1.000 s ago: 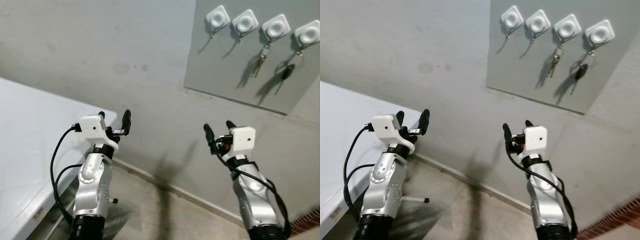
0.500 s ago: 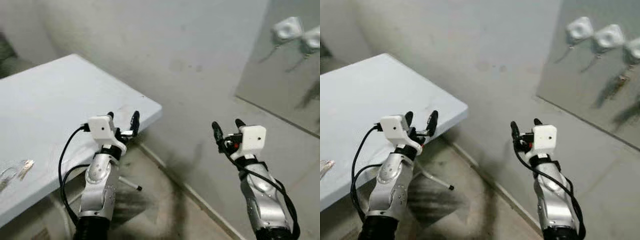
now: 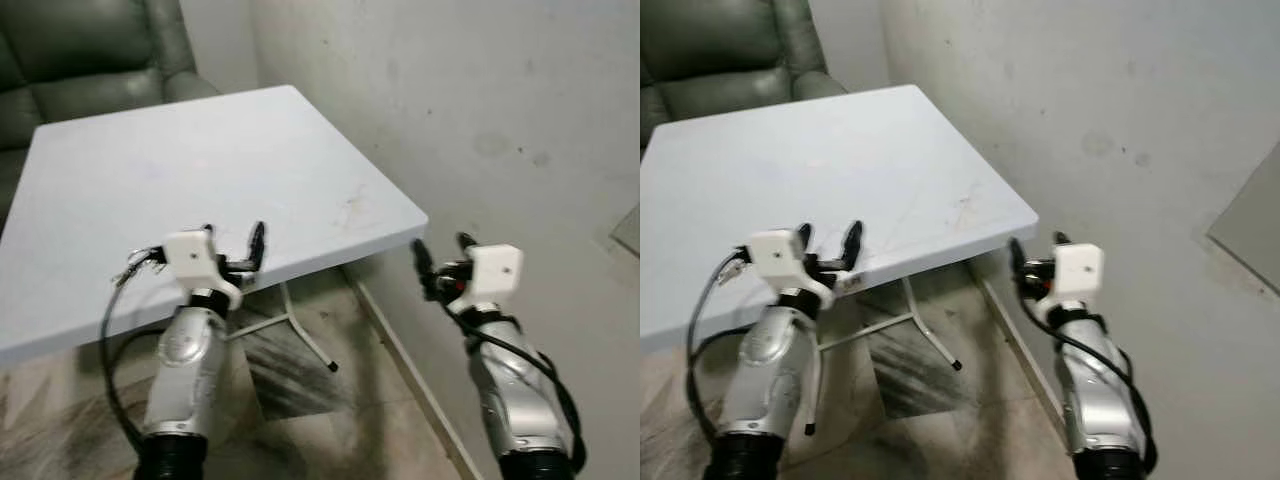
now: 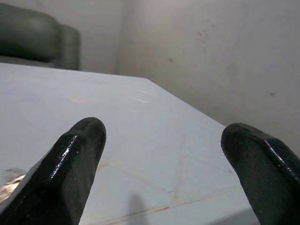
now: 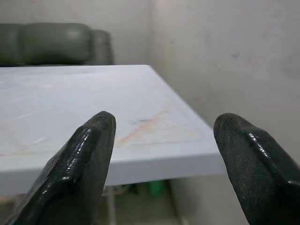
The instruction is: Hang keys on a hook
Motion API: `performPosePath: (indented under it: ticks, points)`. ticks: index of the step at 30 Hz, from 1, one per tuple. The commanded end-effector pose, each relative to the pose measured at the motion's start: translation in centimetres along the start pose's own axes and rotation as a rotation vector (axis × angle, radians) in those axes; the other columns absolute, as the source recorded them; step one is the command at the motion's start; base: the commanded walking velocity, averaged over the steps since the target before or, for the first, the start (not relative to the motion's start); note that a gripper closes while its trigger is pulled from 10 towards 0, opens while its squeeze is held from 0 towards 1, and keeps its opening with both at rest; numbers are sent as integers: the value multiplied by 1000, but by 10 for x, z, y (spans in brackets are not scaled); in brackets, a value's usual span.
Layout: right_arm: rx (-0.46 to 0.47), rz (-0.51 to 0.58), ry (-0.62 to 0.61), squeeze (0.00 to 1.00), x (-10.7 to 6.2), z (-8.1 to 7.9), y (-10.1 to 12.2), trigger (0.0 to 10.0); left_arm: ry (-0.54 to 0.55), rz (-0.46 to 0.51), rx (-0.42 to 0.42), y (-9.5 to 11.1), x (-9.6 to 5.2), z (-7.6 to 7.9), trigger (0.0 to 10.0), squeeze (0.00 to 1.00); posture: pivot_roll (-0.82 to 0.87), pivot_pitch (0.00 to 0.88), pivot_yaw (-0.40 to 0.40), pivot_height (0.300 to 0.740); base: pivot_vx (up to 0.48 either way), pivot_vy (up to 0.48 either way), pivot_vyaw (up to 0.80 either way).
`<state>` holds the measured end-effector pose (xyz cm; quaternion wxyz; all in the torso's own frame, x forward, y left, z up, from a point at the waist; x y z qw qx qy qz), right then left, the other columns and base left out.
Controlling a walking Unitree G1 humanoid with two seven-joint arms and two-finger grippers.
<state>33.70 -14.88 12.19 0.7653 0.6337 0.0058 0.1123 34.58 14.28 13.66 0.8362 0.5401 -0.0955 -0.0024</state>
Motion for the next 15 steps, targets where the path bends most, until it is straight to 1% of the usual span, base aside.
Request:
performPosePath:
  ticks: [1, 10, 15]
  points:
    - [-11, 2, -16, 0, -1, 8, 2, 10000, -30, -4, 1, -1, 3, 11, 10000, 0, -15, 0, -40, 740, 0, 0, 800]
    - [-15, 3, -9, 0, -1, 10, 3, 10000, -34, -5, -1, -1, 1, 11, 10000, 0, -14, 0, -42, 740, 0, 0, 800]
    - [-18, 5, -3, 0, -1, 10, 4, 10000, -29, -2, -16, 0, 2, 10, 10000, 0, -13, 0, -43, 740, 0, 0, 800]
Point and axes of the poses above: a point about 5 cm out from each wrist's last joint towards the gripper, its own x axis pointing out of the wrist towards the gripper, its own y axis along the axis of the wrist's last joint, z = x × y, the point moved 4 cm from there along x, pointing out of the wrist towards the gripper, and after that the axes turned 12 degrees about -x, right-handed, at the moved point
